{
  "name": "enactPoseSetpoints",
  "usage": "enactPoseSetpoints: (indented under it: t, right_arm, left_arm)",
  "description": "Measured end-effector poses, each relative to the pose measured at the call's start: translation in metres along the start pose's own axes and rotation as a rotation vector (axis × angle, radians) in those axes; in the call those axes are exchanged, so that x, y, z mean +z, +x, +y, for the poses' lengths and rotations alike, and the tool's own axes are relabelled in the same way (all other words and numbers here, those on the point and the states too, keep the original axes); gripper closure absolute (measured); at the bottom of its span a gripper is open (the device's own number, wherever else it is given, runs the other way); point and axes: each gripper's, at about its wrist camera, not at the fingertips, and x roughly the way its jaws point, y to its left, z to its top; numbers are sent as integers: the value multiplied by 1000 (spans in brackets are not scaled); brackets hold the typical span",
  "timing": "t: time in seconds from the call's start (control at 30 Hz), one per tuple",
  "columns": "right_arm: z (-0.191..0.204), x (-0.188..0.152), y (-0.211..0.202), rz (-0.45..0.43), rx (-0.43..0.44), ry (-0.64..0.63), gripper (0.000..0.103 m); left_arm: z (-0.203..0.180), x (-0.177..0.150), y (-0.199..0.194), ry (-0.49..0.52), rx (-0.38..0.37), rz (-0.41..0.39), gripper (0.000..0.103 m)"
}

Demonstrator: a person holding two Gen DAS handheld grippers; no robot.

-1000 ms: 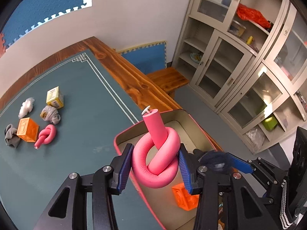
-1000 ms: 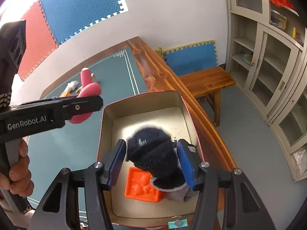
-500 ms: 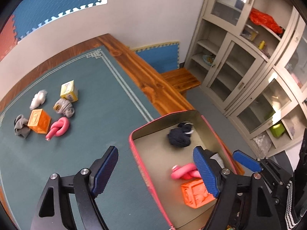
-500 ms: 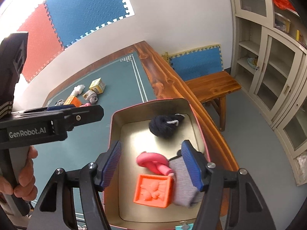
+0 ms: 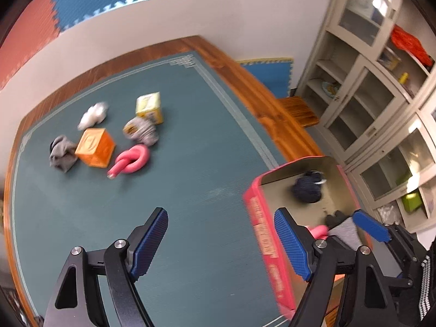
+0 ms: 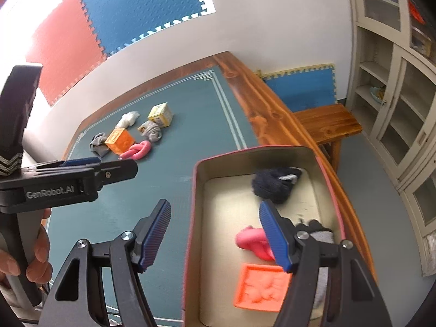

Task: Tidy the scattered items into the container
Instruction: 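Withdraw both tools from the box back over the table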

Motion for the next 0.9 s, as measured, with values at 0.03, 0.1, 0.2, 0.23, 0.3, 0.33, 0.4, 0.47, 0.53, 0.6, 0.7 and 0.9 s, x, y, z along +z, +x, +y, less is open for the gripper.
enactPoseSetpoints:
  t: [0.03, 0.1, 0.2, 0.23, 0.3, 0.33, 0.4, 0.47, 0.53, 0.6, 0.7, 0.9]
  right_arm:
    - [5, 2, 2, 2, 5, -7, 31]
    - [15, 6, 7, 7, 15, -21, 31]
    - [30, 11, 15, 16, 28, -42, 30]
    - [35, 13, 17, 20, 32, -48, 29]
    - [45, 17, 23, 28, 40, -62, 29]
    - [51, 18, 27, 32, 44, -69, 29]
    - [63, 22, 34, 44, 52, -81, 29]
    - [75, 27, 42, 56, 60, -97, 29]
    - [89, 32, 52, 69, 68, -112, 28]
    - [101, 37, 61, 79, 73, -127, 28]
    - [119, 43, 76, 93, 78, -151, 27]
    - [152, 57, 109, 125, 89, -181, 27]
  left_arm:
    - [9, -1, 1, -17, 10, 8, 21]
    - [28, -4, 4, -50, 30, 15, 21]
    - [59, -9, 7, -109, 58, 30, 21]
    - [69, -10, 8, -130, 65, 35, 21]
    - [91, -13, 10, -172, 79, 45, 21]
    - [103, -15, 11, -193, 87, 50, 21]
    - [126, -19, 15, -228, 106, 61, 21]
    - [149, -23, 20, -262, 125, 71, 21]
    - [173, -26, 24, -295, 144, 82, 21]
    - [194, -31, 31, -321, 162, 95, 21]
    - [224, -39, 41, -362, 180, 115, 21]
    - [269, -43, 56, -407, 194, 127, 21]
